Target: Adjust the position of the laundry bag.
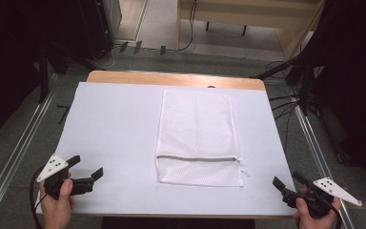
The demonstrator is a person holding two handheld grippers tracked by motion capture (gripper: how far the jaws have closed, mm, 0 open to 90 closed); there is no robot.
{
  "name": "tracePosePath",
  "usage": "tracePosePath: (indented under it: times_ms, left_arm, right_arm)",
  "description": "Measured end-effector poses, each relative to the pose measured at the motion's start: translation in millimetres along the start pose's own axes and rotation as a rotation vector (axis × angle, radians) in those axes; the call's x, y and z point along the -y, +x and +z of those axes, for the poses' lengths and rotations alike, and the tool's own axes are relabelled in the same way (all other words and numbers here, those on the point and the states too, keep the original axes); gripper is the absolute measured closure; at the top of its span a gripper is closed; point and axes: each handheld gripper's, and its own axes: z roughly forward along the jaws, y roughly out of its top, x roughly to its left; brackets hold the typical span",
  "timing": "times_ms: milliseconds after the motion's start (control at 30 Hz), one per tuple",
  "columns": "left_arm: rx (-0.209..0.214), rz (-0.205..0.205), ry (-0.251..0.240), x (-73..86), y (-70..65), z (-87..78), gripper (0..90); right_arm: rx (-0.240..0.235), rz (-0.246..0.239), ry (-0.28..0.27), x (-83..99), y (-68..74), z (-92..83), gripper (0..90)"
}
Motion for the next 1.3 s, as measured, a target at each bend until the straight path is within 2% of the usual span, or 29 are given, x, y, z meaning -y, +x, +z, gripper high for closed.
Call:
tracePosePath:
  times_ms: [67,167,267,300,333,367,400,467,533,567,600,633,700,800,867,967,1067,1200,1233,1300]
  left_arm:
    - [-0.002,0.006,0.007,-1.6,-3.3,3.4,0.0]
    - [0.019,-0.018,-0.005,-4.5,-9.5,8.9,6.1]
    - [0.025,-0.015,0.015,-9.6,-19.2,19.2,6.2]
    - [0.016,-0.010,0.030,-11.9,-22.7,24.0,6.3]
    - [-0.027,0.003,0.058,-17.4,-29.5,34.4,9.8]
    - [-0.027,0.003,0.058,-17.4,-29.5,34.4,13.8]
    - [-0.048,-0.006,0.067,-20.5,-32.7,40.2,13.8]
    - [-0.053,-0.033,0.094,-25.7,-38.4,52.5,18.4]
    - [-0.064,-0.060,0.125,-30.3,-43.4,63.8,31.4]
    - [-0.065,-0.077,0.139,-32.9,-46.4,70.8,31.4]
    - [-0.051,-0.093,0.165,-36.5,-49.6,79.6,38.0]
    - [-0.035,-0.109,0.176,-39.2,-52.7,87.2,38.0]
    - [0.002,-0.123,0.201,-44.6,-57.8,102.5,44.0]
    - [0.062,-0.175,0.249,-52.8,-61.7,124.3,49.9]
    - [0.087,-0.205,0.292,-57.7,-64.0,134.8,51.5]
    - [0.086,-0.229,0.347,-61.8,-70.0,151.0,56.1]
    - [0.097,-0.272,0.389,-61.5,-73.8,161.5,57.6]
    - [0.099,-0.282,0.406,-61.3,-82.7,167.0,60.3]
    - [0.116,-0.307,0.423,-62.1,-85.3,169.4,61.1]
    - [0.122,-0.307,0.437,-63.0,-88.9,171.4,62.2]
  right_arm:
    - [-0.001,-0.005,0.001,0.4,2.9,1.5,14.4]
    - [-0.005,-0.019,0.000,0.0,9.3,4.5,14.8]
    - [-0.013,-0.040,-0.002,-1.9,15.9,7.0,14.8]
    - [-0.015,-0.039,0.000,-2.3,18.0,7.6,14.9]
    - [-0.023,-0.038,0.001,-2.5,20.4,8.8,14.9]
    - [-0.023,-0.038,0.001,-2.5,20.4,8.8,14.9]
    - [-0.028,-0.034,0.005,-2.1,21.5,9.1,15.1]
    - [-0.034,-0.043,0.006,-1.1,23.0,10.1,15.4]
    - [-0.049,-0.041,0.010,-0.1,25.1,11.4,15.6]
    - [-0.049,-0.041,0.010,-0.1,25.1,11.4,15.6]
    - [-0.054,-0.042,0.010,-0.3,26.3,13.1,15.9]
    - [-0.054,-0.042,0.010,-0.3,26.3,13.1,15.9]
    - [-0.061,-0.043,0.013,-0.3,26.8,14.6,16.2]
    - [-0.061,-0.048,0.008,0.7,27.1,15.3,16.2]
    - [-0.054,-0.030,0.001,2.9,26.8,15.7,17.4]
    - [-0.055,-0.003,-0.010,4.9,26.5,18.3,20.0]
    - [-0.075,-0.019,-0.004,3.7,30.4,20.7,21.1]
    - [-0.096,-0.062,0.017,3.4,35.5,22.2,21.6]
    - [-0.098,-0.067,0.020,3.5,35.8,21.7,21.8]
    - [-0.102,-0.071,0.021,3.8,35.6,20.1,22.2]
